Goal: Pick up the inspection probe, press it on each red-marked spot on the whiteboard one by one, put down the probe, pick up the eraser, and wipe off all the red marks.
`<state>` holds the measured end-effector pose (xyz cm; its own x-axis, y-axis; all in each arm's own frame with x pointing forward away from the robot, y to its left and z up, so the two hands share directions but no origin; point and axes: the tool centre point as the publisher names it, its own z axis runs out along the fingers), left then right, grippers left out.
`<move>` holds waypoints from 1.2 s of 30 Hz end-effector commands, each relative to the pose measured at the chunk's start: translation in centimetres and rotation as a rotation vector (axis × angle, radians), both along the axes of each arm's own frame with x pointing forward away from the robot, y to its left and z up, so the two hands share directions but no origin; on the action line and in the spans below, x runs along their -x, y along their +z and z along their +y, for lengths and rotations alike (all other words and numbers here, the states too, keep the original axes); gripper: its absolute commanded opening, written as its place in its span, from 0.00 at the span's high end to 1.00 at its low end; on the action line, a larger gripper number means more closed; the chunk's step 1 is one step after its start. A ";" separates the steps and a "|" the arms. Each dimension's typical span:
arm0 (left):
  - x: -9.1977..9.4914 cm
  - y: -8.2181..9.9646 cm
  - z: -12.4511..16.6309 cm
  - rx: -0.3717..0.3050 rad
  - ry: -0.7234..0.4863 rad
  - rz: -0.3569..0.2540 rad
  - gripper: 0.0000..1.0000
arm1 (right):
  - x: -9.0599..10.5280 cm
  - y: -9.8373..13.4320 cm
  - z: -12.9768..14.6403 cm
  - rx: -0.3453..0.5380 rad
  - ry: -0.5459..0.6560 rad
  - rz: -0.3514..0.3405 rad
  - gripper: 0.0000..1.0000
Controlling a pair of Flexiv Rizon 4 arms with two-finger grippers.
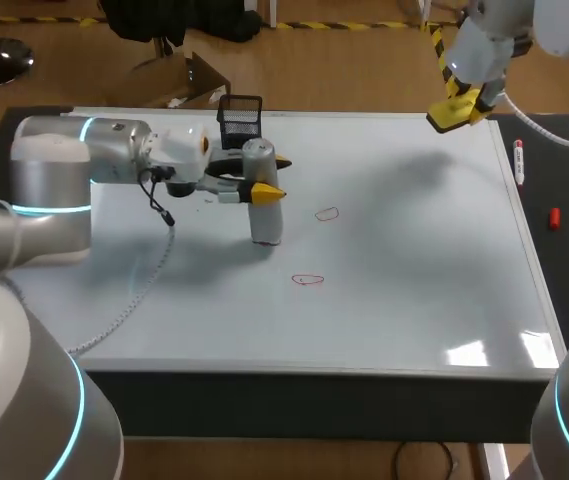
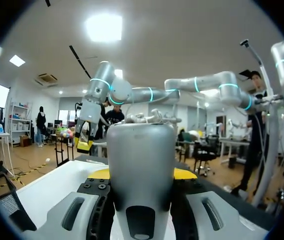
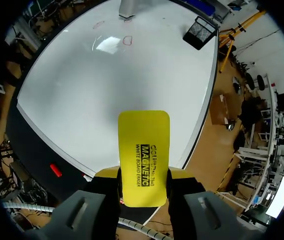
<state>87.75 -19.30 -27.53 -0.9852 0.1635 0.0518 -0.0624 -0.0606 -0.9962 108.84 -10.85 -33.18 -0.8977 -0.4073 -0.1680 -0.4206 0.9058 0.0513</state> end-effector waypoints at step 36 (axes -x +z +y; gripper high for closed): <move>-0.4 -1.3 -0.2 0.013 0.013 -0.002 1.00 | 0.0 0.1 0.0 0.003 0.001 0.001 1.00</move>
